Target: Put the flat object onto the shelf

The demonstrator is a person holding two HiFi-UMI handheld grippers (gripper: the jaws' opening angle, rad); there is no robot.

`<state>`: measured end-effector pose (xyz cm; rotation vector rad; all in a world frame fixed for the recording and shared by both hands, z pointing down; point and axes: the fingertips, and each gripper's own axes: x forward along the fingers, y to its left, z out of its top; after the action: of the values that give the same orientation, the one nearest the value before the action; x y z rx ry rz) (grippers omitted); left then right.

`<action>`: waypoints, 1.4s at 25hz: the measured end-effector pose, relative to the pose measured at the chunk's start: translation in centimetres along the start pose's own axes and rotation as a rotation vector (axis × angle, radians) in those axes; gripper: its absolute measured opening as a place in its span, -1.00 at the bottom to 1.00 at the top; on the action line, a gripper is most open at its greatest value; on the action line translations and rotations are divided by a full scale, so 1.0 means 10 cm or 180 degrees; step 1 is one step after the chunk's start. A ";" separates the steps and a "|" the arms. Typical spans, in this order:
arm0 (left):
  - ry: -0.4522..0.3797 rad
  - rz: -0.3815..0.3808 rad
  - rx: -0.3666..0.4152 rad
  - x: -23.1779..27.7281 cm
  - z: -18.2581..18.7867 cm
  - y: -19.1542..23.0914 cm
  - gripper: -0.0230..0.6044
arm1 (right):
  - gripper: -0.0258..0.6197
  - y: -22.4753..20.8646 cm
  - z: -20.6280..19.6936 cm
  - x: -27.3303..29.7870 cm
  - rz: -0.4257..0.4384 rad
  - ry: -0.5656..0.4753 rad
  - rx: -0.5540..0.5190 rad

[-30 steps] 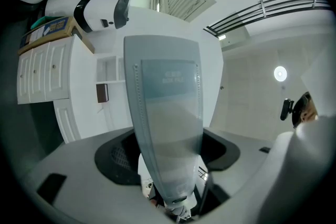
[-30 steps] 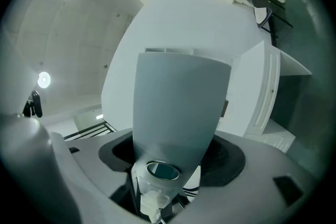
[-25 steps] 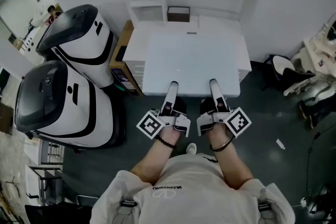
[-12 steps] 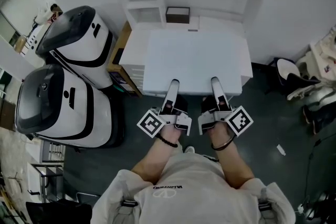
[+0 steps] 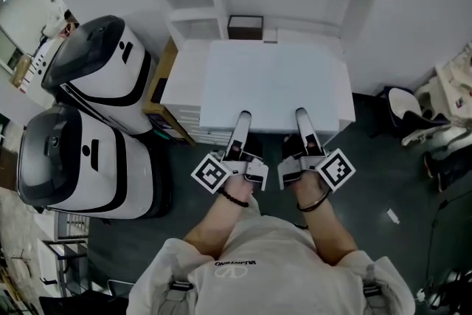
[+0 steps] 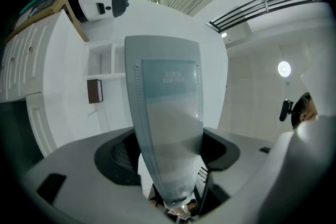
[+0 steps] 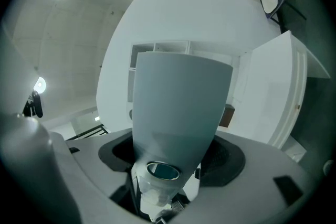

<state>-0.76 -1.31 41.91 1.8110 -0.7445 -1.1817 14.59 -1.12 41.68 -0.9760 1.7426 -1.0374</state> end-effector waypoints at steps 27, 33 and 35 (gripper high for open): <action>0.0293 -0.0275 -0.0150 1.95 1.19 0.72 0.08 | 0.11 -0.21 0.32 2.19 0.0069 -0.0407 -0.0263; 0.0288 -0.0301 -0.0118 2.43 1.26 0.71 0.08 | 0.11 -0.14 0.61 2.62 0.0186 -0.0438 -0.0283; 0.0276 -0.0312 -0.0093 2.61 1.28 0.71 0.08 | 0.11 -0.12 0.73 2.78 0.0236 -0.0443 -0.0285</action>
<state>-2.83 -30.12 34.08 1.8797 -0.5920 -1.1628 12.65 -28.56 33.05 -1.0074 1.7085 -0.8307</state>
